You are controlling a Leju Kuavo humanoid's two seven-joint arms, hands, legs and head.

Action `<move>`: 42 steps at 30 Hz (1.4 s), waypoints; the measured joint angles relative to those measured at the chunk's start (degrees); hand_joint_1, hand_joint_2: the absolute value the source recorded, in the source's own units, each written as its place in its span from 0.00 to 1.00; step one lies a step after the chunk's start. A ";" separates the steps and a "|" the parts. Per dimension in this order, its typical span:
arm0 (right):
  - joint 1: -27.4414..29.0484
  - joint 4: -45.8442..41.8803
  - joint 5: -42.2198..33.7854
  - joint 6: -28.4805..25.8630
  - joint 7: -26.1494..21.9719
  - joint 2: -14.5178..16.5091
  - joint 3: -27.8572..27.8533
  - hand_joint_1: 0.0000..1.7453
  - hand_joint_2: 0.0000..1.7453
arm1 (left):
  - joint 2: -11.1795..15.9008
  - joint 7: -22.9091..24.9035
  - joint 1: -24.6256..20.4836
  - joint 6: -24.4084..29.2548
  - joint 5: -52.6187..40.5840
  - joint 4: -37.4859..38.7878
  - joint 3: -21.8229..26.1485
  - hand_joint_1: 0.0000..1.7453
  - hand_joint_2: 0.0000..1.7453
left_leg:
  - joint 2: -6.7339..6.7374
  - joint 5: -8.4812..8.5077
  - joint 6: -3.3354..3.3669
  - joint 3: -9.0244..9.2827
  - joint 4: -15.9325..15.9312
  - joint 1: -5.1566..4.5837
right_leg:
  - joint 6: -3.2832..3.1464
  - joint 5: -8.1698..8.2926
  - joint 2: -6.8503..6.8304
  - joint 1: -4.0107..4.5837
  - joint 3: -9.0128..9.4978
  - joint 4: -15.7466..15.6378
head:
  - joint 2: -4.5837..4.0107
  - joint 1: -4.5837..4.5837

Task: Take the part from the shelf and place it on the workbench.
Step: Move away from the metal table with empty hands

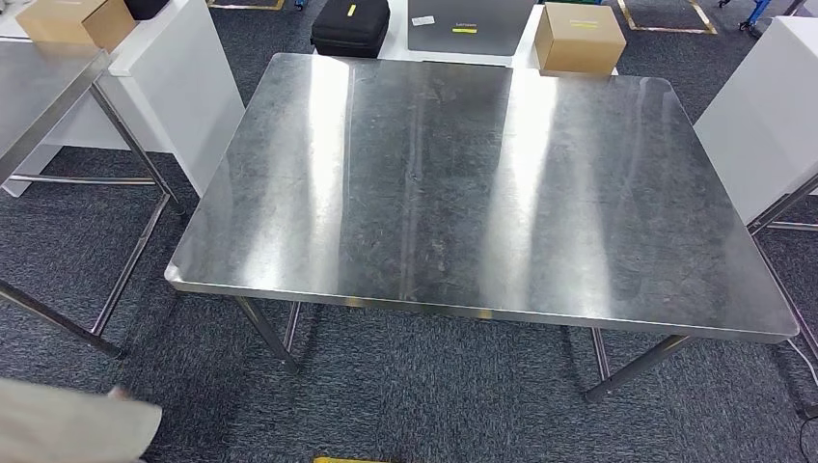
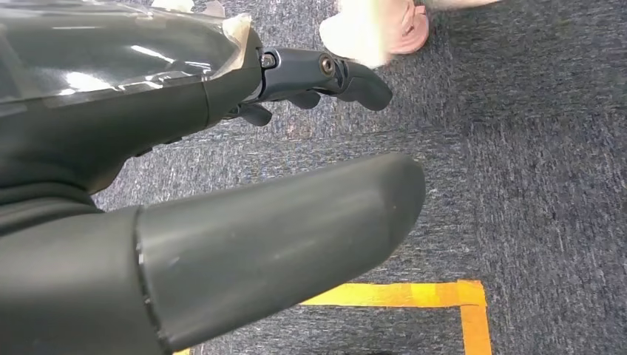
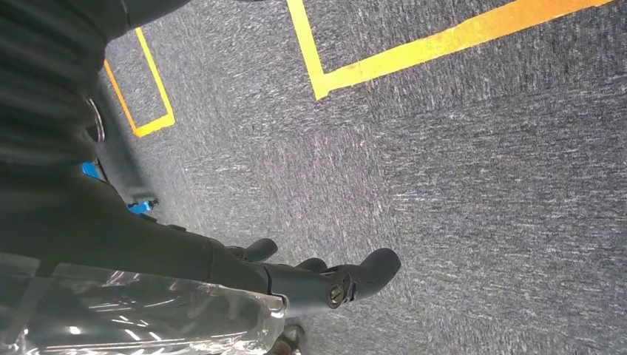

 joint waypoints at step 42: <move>0.25 0.09 -0.59 0.43 -1.30 -0.16 0.00 0.00 1.00 | -0.16 -1.08 -0.08 -0.37 0.17 0.02 0.03 0.00 0.00 | 0.61 2.92 0.68 -1.83 -0.25 -0.72 | -2.12 -5.33 -0.04 1.41 6.95 -0.33 | -0.01 0.39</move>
